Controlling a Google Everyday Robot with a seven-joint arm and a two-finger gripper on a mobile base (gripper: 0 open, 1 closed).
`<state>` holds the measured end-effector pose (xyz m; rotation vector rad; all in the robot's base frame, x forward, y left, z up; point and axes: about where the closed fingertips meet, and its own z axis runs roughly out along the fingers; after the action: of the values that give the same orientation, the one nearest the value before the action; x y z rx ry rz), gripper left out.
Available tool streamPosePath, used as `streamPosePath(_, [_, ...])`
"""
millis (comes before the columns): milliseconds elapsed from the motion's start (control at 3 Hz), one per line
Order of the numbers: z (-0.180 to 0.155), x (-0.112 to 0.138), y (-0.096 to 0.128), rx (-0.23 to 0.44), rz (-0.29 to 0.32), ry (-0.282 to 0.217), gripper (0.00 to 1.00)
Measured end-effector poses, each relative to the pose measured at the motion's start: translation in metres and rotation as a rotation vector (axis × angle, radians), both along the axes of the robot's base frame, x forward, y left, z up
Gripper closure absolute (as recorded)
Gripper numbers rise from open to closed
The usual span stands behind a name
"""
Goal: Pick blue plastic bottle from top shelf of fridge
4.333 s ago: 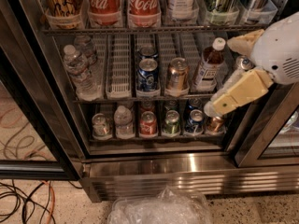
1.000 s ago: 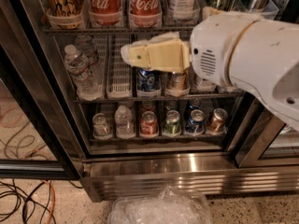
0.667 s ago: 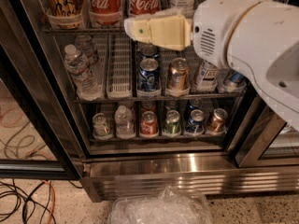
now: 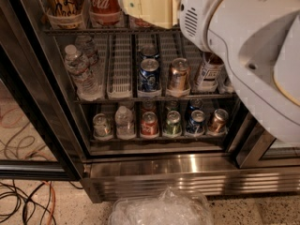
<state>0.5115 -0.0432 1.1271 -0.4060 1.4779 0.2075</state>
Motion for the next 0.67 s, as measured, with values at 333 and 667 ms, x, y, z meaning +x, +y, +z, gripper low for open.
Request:
streamPosePath(333, [-0.0046,0.0071,0.0084,0.021,-0.01,0.008,0.0])
streamPosePath(667, [-0.0044,0.0168,0.0032,0.034,-0.066,-0.002,0.06])
